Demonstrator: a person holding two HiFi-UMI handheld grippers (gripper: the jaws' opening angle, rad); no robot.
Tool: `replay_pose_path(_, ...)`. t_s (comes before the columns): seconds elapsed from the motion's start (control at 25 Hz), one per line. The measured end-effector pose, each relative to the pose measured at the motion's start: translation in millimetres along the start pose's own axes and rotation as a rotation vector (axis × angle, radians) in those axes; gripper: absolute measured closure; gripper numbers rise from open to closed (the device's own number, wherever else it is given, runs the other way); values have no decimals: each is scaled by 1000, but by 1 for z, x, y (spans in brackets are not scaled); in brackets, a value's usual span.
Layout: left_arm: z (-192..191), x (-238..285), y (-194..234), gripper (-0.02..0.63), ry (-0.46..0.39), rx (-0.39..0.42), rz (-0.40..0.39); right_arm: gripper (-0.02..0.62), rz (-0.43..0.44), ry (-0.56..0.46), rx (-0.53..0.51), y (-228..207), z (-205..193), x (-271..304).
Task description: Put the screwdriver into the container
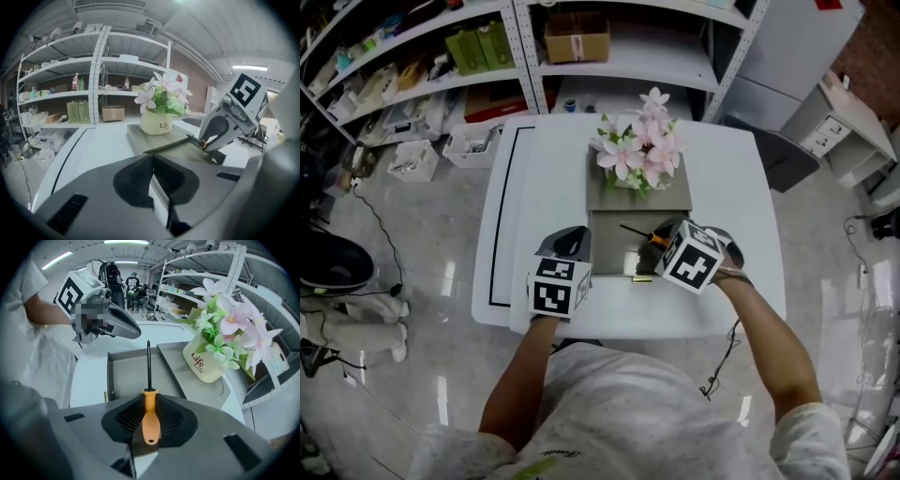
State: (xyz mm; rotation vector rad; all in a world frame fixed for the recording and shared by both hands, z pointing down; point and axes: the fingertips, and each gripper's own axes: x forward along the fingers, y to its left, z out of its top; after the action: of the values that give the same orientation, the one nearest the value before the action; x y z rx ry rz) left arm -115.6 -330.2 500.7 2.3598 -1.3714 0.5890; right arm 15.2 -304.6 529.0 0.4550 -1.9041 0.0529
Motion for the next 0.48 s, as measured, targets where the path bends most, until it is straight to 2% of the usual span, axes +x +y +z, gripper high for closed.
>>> replay_pose_path(0.48, -6, 22, 16, 603, 34, -8, -66, 518, 69, 142, -59, 6, -2, 47)
